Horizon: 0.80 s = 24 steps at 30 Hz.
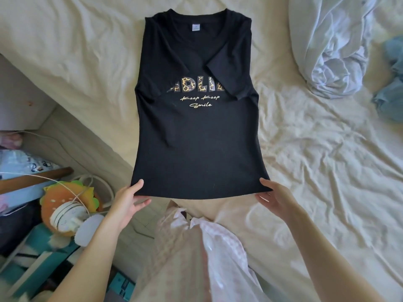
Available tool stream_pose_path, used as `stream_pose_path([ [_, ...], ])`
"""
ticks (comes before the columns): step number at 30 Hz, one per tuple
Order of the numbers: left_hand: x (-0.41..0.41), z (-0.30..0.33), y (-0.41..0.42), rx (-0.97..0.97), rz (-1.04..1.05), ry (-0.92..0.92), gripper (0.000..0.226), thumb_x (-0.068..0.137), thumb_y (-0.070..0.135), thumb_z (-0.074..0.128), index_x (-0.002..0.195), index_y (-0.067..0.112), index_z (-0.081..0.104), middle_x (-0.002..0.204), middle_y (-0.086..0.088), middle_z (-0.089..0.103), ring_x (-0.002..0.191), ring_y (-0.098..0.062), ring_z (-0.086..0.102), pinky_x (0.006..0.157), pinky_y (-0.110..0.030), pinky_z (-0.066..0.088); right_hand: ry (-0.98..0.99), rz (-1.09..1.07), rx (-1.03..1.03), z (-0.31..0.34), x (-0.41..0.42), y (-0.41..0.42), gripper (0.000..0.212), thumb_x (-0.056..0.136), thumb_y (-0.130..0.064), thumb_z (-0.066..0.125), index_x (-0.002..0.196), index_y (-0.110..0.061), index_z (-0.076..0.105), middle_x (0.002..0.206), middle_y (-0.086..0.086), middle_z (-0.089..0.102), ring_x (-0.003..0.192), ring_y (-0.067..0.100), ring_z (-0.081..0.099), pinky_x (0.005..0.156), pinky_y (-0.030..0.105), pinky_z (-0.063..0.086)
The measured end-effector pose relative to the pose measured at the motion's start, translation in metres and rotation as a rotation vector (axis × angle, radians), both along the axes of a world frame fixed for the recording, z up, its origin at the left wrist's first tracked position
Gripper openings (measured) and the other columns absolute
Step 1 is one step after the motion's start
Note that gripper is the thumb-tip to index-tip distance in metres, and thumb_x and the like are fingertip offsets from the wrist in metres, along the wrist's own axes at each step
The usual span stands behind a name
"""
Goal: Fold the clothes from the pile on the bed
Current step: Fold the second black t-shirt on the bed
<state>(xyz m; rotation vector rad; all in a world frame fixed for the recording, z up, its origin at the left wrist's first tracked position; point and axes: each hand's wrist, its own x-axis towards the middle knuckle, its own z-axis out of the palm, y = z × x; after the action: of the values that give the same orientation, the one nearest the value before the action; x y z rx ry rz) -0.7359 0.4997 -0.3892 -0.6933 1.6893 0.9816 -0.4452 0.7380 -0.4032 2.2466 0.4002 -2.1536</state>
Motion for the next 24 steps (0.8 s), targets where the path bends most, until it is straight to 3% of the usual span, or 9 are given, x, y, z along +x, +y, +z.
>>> stream_pose_path([
  [5,-0.014,0.030,0.026,0.315,0.304,-0.108,0.032,0.079,0.017,0.062,0.110,0.010,0.065,0.110,-0.011,0.070,0.100,-0.027,0.067,0.077,-0.041,0.058,0.290,-0.214,0.037,0.015,-0.013,0.026,0.014,0.085,-0.016,0.059,0.088,-0.012,0.072,0.084,0.004,0.071,0.078,0.019,0.070,0.066,0.028,0.056],
  [8,-0.037,0.048,0.064,0.409,0.416,-0.048,0.020,0.074,0.017,0.061,0.087,0.006,0.071,0.090,-0.012,0.073,0.086,-0.024,0.071,0.069,-0.036,0.059,0.346,-0.266,0.108,0.024,-0.047,0.059,0.022,0.092,-0.021,0.054,0.088,-0.005,0.068,0.075,0.009,0.070,0.075,0.020,0.071,0.064,0.026,0.056],
  [11,-0.069,0.054,0.113,0.397,0.461,0.040,0.012,0.088,0.016,0.052,0.088,0.004,0.055,0.080,-0.014,0.072,0.079,-0.025,0.072,0.064,-0.032,0.059,0.390,-0.299,0.183,0.031,-0.097,0.105,0.017,0.096,-0.022,0.051,0.095,-0.005,0.055,0.080,0.009,0.074,0.081,0.020,0.073,0.062,0.026,0.057],
  [15,-0.128,0.048,0.184,0.352,0.322,0.148,0.014,0.097,0.020,0.047,0.094,0.007,0.051,0.099,-0.015,0.068,0.090,-0.027,0.069,0.067,-0.032,0.058,0.498,-0.438,0.182,0.038,-0.164,0.175,0.014,0.094,-0.018,0.056,0.098,-0.005,0.054,0.083,0.011,0.074,0.076,0.022,0.073,0.060,0.029,0.058],
  [19,-0.181,0.037,0.255,0.285,0.166,0.246,0.018,0.097,0.023,0.047,0.086,0.010,0.052,0.095,-0.009,0.066,0.093,-0.023,0.065,0.059,-0.028,0.056,0.446,-0.403,0.224,0.037,-0.226,0.229,0.013,0.096,-0.015,0.052,0.100,-0.003,0.056,0.082,0.013,0.074,0.071,0.024,0.072,0.057,0.030,0.057],
  [22,-0.200,0.023,0.284,0.352,0.050,0.236,0.029,0.097,0.034,0.048,0.112,0.011,0.056,0.116,-0.004,0.062,0.111,-0.021,0.057,0.076,-0.030,0.054,0.438,-0.363,0.271,0.025,-0.257,0.245,0.019,0.096,-0.013,0.050,0.110,-0.001,0.053,0.114,0.012,0.066,0.103,0.026,0.065,0.072,0.034,0.056],
  [24,-0.203,0.012,0.283,0.386,-0.049,0.279,0.044,0.096,0.039,0.048,0.134,0.015,0.046,0.135,-0.001,0.051,0.119,-0.021,0.052,0.090,-0.032,0.051,0.443,-0.349,0.285,0.017,-0.260,0.242,0.029,0.097,-0.012,0.047,0.124,-0.002,0.049,0.129,0.009,0.057,0.119,0.026,0.055,0.081,0.034,0.054],
])
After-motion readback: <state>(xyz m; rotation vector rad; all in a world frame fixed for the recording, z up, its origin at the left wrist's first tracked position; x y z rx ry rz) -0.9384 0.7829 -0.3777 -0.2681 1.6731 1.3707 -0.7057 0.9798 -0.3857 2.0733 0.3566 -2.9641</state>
